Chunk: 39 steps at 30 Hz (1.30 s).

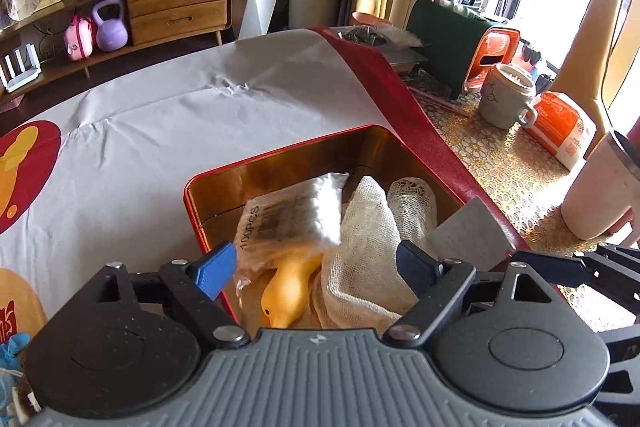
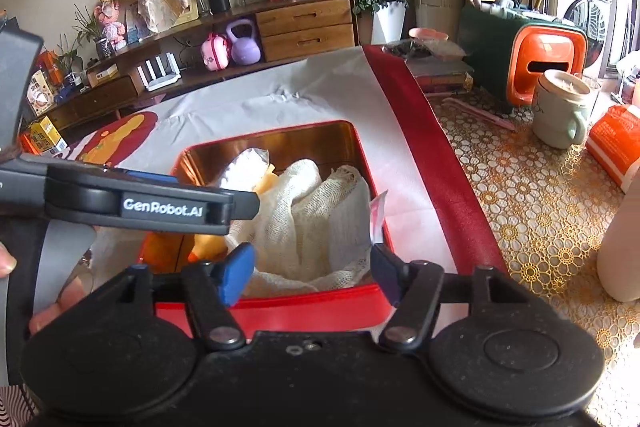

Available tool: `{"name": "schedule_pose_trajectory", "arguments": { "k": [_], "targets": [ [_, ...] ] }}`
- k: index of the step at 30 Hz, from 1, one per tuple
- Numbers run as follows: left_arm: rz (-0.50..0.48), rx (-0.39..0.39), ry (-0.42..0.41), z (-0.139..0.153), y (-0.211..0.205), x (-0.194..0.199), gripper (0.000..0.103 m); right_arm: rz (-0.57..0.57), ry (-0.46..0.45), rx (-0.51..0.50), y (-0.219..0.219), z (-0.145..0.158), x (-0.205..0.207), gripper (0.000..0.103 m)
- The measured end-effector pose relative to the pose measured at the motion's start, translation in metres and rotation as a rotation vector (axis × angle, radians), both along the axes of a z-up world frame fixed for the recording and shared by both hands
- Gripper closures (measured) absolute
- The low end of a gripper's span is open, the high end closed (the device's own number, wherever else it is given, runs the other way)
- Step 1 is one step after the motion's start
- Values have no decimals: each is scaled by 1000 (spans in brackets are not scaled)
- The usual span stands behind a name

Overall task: Organize soft objects
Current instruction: 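Lower the swab pack and paper into the tin and open both tools, then withdraw both tools from the tin toward the remaining pile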

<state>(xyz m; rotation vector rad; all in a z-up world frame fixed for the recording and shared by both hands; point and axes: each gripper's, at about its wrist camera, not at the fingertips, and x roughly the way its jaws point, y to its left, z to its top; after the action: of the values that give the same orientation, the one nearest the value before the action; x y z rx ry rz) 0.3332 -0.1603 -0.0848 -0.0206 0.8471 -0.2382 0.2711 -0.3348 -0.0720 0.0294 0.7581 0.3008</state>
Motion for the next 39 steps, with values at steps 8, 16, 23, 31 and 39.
{"name": "schedule_pose_trajectory", "arguments": {
  "k": [8,16,23,31,39],
  "targets": [
    [-10,-33,-28,24,20,-35,16,7,-31,0,5,17,-21,23],
    [-5,-46,-69,47,47,-78,16,23,-52,13,16,32,-45,15],
    [16,-41,-113,64,74,-115,16,44,-80,31,32,44,-68,4],
    [54,-53,-136,72,114,-158,15,115,-108,43,64,53,-93,1],
    [101,-73,-151,72,161,-194,0,206,-106,52,107,52,-113,0]
  ]
}}
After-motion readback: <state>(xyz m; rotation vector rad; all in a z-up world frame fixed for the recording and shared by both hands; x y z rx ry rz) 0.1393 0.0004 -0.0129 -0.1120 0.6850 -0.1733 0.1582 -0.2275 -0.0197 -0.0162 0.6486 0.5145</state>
